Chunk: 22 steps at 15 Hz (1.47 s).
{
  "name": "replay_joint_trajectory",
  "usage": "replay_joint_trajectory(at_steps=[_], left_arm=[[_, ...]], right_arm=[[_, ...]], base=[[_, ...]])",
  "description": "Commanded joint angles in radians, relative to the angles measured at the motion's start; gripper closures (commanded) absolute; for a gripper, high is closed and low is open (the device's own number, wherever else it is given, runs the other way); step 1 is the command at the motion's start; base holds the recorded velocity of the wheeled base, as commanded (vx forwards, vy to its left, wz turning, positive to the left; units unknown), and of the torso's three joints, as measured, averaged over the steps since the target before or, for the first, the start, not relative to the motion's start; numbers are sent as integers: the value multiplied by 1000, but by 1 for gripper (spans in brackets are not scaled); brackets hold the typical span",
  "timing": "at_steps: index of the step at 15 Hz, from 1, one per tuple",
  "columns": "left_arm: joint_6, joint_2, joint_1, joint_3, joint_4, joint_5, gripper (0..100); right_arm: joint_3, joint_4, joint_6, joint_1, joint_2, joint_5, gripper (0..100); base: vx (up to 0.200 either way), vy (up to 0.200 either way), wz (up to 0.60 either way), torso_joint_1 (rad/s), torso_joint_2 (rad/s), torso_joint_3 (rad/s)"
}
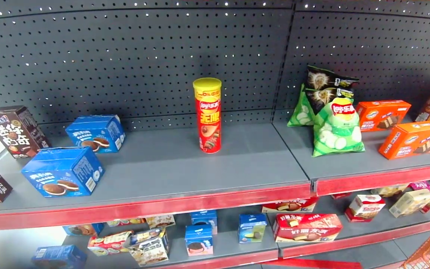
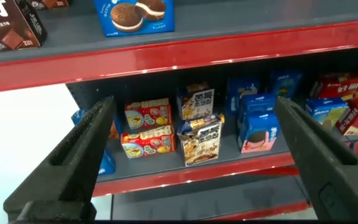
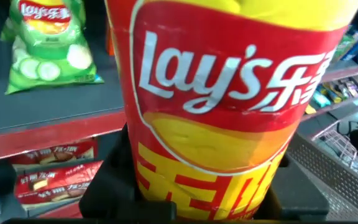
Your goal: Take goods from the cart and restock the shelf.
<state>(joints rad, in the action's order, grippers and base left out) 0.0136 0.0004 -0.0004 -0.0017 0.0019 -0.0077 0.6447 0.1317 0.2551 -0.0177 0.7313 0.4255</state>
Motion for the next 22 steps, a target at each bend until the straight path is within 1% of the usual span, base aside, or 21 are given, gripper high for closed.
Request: replay_joint_trajectory(at_steps=[1,10,14,20,22], left_arm=[[0,0,0,0,0,0,0],[-1,0,0,0,0,0,0],[-1,0,0,0,0,0,0],[0,0,0,2,0,-2,0],[-1,0,0,2,0,-2,0]], right_arm=[[-3,0,0,1,0,1,100],[-7,-1,3,-5,2,1,100],[-3,0,10,-4,0,2,100],[-3,0,12,-5,2,1,100],[-3,-1,12,-5,2,1,100]], base=[[0,0,0,0,0,0],[0,0,0,0,0,0],[0,0,600,4,2,4],[0,0,0,0,0,0],[0,-200,0,7,2,-2]])
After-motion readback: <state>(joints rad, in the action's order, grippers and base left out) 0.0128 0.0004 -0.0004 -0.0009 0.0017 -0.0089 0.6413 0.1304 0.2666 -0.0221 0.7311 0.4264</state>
